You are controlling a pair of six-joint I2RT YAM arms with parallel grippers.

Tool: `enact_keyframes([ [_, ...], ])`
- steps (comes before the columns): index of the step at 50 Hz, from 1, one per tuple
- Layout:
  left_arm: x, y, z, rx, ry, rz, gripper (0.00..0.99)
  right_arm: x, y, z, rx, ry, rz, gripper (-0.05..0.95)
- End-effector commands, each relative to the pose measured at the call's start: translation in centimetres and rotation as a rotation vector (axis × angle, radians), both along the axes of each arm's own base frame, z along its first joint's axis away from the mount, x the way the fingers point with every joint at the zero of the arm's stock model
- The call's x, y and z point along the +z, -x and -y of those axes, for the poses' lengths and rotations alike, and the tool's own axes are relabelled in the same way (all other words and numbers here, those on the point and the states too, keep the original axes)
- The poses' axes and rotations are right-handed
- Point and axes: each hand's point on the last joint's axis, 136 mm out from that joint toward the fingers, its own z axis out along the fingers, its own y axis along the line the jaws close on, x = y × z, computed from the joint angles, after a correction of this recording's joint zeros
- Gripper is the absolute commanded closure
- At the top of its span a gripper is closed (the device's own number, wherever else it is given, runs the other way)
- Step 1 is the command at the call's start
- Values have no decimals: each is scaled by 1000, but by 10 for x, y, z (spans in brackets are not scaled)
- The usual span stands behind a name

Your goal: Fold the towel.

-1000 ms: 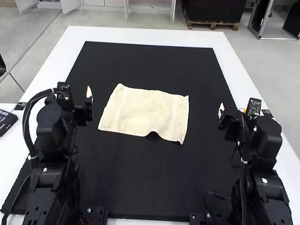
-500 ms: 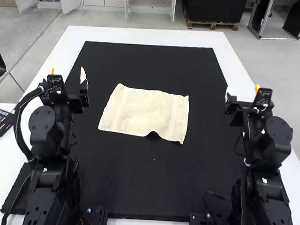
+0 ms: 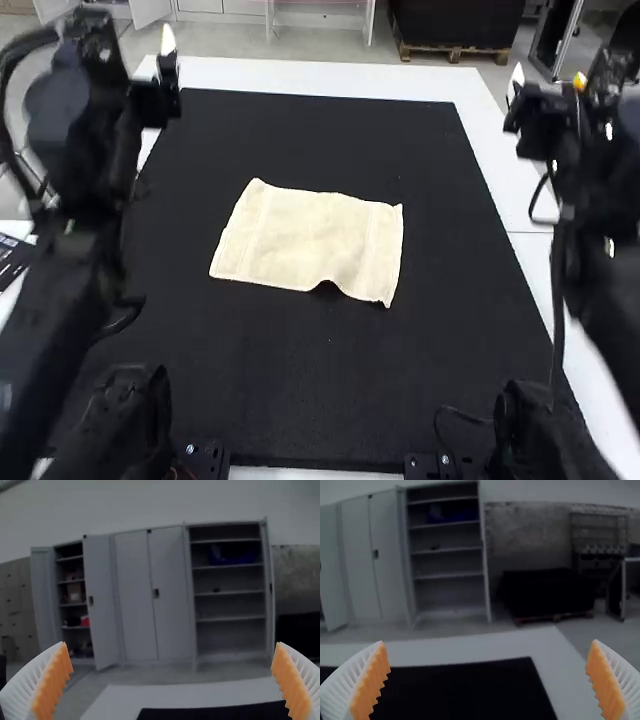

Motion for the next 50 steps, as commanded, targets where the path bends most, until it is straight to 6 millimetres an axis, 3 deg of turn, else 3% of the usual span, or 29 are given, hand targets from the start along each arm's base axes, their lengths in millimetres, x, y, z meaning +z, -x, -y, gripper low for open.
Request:
enact_keyframes([
  [1, -4, -35, 1, -19, 11, -70, 54, -17, -44, 18, -54, -50, -109, -8],
  [6, -29, -74, -3, -18, 24, -180, 33, -46, -82, 31, -82, -72, -226, -10],
  [10, -54, -96, -7, -1, 42, -256, 33, -83, -105, 47, -133, -89, -331, -10],
  [15, -84, -117, -10, 11, 54, -330, 36, -132, -121, 58, -180, -96, -441, -10],
  [20, -117, -130, -9, 24, 60, -413, 36, -162, -125, 65, -230, -88, -472, -8],
  [30, -170, -148, 8, -20, 47, -542, 49, -176, -128, 43, -197, -48, -439, -5],
  [44, -222, -159, 7, -54, 83, -673, 51, -188, -135, 0, -25, 50, -445, -5],
  [50, -250, -162, 8, -111, 132, -744, 49, -208, -144, -20, 31, 51, -535, -11],
])
